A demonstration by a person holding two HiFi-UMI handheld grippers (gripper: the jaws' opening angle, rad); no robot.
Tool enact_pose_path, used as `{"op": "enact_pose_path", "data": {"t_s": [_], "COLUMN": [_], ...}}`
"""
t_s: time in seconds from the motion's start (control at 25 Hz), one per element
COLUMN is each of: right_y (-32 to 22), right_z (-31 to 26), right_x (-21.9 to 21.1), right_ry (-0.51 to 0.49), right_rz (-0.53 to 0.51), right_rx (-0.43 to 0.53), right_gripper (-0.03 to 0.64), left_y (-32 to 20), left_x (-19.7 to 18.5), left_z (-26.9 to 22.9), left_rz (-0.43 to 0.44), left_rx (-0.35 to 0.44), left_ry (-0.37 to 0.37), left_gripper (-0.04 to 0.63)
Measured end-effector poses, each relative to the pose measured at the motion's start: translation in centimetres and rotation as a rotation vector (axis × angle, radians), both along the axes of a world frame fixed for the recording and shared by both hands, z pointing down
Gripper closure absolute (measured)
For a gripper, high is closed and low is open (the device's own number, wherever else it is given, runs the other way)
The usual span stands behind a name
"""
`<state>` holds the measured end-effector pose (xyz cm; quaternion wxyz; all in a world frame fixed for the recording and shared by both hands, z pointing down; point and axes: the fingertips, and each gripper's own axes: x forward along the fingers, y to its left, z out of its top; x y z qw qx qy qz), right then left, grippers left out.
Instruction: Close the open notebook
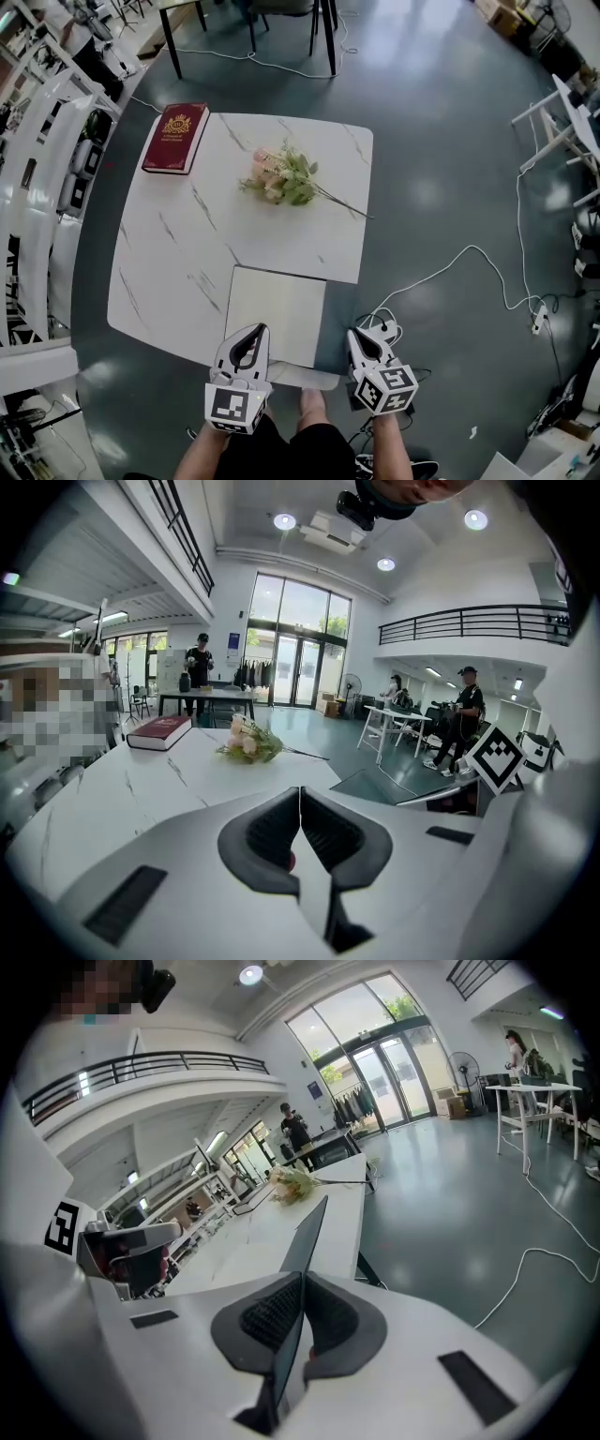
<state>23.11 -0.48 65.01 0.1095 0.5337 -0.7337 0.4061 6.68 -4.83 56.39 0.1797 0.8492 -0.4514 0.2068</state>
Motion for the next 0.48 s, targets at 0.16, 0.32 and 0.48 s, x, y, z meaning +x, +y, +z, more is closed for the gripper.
{"op": "enact_pose_path", "data": {"t_s": [0.16, 0.32, 0.48], "right_y": [0.0, 0.0, -0.2], "right_z": [-1.9, -3.7, -5.3], "right_x": [-0.8, -1.8, -2.8], "right_ry": [-0.013, -0.02, -0.024], "right_rz": [-0.003, -0.008, -0.019], "right_rx": [0.022, 0.044, 0.066], "right_gripper": [0.589, 0.588, 0.586], "left_y": [0.1, 0.3, 0.4], "left_x": [-0.8, -1.8, -2.9], "left_z": [-1.6, -3.0, -4.4], "left_rz": [-0.004, -0.012, -0.025], "left_rx": [0.025, 0.046, 0.07], "left_ry": [0.005, 0.008, 0.015], "left_gripper": [0.571, 0.571, 0.571]}}
